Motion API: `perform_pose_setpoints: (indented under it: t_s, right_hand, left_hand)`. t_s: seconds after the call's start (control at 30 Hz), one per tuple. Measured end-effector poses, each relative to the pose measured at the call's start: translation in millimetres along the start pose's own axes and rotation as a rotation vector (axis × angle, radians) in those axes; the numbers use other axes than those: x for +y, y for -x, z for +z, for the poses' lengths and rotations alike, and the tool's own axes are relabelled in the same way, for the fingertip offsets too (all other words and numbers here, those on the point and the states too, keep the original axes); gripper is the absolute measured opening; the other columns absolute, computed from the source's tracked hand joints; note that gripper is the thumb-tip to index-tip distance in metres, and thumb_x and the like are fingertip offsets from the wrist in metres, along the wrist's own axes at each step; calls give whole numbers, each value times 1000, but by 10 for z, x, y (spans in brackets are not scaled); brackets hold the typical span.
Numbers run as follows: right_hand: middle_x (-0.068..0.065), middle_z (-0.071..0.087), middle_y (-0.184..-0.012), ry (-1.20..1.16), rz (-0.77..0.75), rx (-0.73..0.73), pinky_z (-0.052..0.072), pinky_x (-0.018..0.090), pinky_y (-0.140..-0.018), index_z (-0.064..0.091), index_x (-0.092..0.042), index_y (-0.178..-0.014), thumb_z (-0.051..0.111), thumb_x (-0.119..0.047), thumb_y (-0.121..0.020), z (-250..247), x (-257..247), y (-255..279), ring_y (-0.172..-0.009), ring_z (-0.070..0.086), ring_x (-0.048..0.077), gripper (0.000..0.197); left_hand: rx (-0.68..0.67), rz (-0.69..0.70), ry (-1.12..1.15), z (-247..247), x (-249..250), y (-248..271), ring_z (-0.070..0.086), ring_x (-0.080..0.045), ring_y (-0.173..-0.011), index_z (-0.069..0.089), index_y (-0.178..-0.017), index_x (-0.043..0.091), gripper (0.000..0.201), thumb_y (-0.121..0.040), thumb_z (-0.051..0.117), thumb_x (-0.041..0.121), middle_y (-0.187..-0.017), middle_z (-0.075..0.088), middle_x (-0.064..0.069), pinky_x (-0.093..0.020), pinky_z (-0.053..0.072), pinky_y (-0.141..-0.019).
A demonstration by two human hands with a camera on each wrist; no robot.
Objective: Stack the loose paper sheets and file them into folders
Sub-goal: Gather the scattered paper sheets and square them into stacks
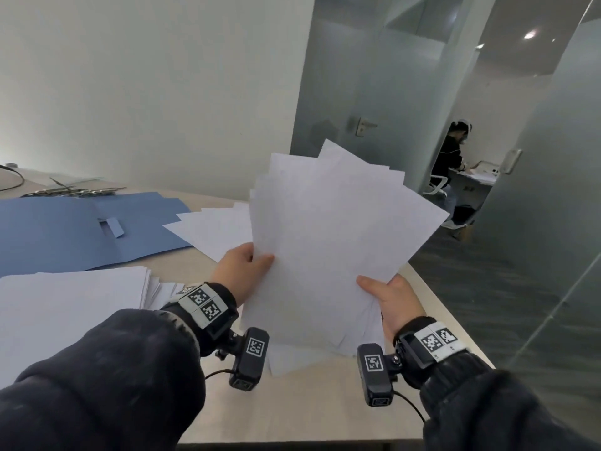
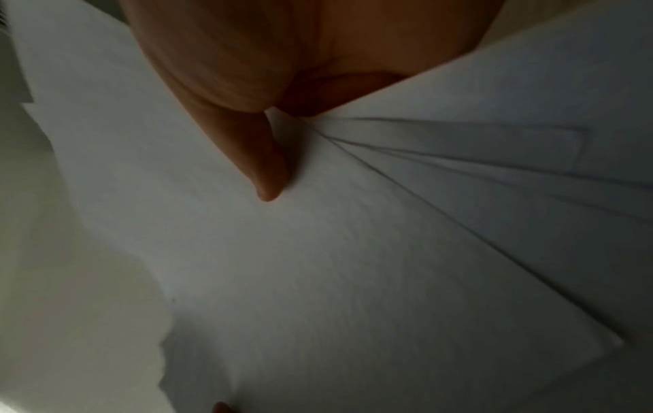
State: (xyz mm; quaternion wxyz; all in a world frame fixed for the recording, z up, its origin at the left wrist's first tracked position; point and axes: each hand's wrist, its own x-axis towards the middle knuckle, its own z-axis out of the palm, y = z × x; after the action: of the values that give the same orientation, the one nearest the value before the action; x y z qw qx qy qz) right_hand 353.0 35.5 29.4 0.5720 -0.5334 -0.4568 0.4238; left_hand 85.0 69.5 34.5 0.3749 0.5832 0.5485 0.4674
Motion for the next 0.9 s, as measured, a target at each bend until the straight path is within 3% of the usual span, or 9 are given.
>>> perform_pose_setpoints:
  t_s: [0.1, 0.3, 0.37, 0.43, 0.53, 0.67, 0.73, 0.8, 0.9]
  right_hand:
    - [10, 77, -105, -46, -93, 32, 55, 43, -95, 72, -6, -108, 69, -4, -91, 15, -146, 46, -102, 73, 28, 17]
    - [-4, 78, -96, -37, -235, 30, 55, 26, -83, 74, -19, -98, 74, -14, -89, 46, -302, 129, -93, 74, 14, 10]
    - [-10, 78, -94, -36, -277, 21, 54, 19, -78, 74, -21, -96, 75, -15, -89, 76, -320, 129, -91, 74, 8, 10]
    - [-11, 78, -94, -60, -305, 19, 54, 15, -76, 73, -23, -96, 75, -14, -89, 103, -335, 119, -91, 73, 6, 12]
    - [-8, 78, -100, -74, -323, 2, 54, 16, -78, 72, -21, -104, 77, -26, -84, 109, -346, 128, -96, 72, 7, 22]
    - [4, 77, -108, -106, -239, -47, 58, 35, -87, 70, -12, -113, 76, -33, -76, 64, -224, 151, -101, 73, 22, 44]
    - [9, 77, -107, -123, -174, -63, 56, 43, -92, 70, -8, -112, 77, -28, -77, 49, -135, 169, -101, 73, 27, 41]
    - [8, 77, -107, -101, -145, -77, 55, 41, -93, 73, -9, -110, 77, -21, -82, 38, -67, 196, -102, 73, 26, 30]
    - [6, 77, -105, -77, -134, -79, 55, 37, -92, 75, -13, -106, 76, -18, -87, 52, -12, 228, -102, 73, 23, 20]
  left_hand:
    - [-14, 67, 88, -48, 113, 48, 74, -17, -90, 71, -107, 22, 15, -95, 62, 18, -97, 77, 4, -40, 60, -87]
    - [-62, 112, 160, -94, 194, 123, 74, -20, -93, 71, -107, 21, 40, -86, 56, -9, -98, 78, 1, -40, 59, -87]
    - [-63, 124, 199, -85, 211, 124, 74, -20, -94, 71, -105, 23, 35, -87, 60, -6, -98, 78, 2, -42, 59, -89]
    - [-63, 139, 258, -71, 228, 124, 75, -19, -96, 71, -107, 23, 20, -91, 69, 10, -101, 78, 3, -42, 58, -90]
    - [-30, 136, 305, -57, 233, 125, 75, -23, -96, 73, -105, 24, 22, -86, 71, 35, -101, 78, 2, -48, 58, -92]
    - [9, 108, 413, -36, 134, 171, 73, -34, -100, 73, -106, 19, 30, -81, 70, 35, -104, 78, -7, -57, 55, -96]
    - [-16, 107, 453, -35, 91, 181, 72, -33, -103, 71, -111, 17, 33, -79, 70, 26, -108, 77, -8, -54, 55, -96]
    - [-79, 115, 460, -35, 79, 194, 72, -29, -105, 68, -117, 16, 42, -76, 68, 15, -112, 76, -7, -48, 55, -95]
    - [-110, 123, 405, 10, 42, 227, 72, -22, -106, 66, -120, 19, 46, -75, 73, 24, -113, 76, 0, -48, 54, -99]
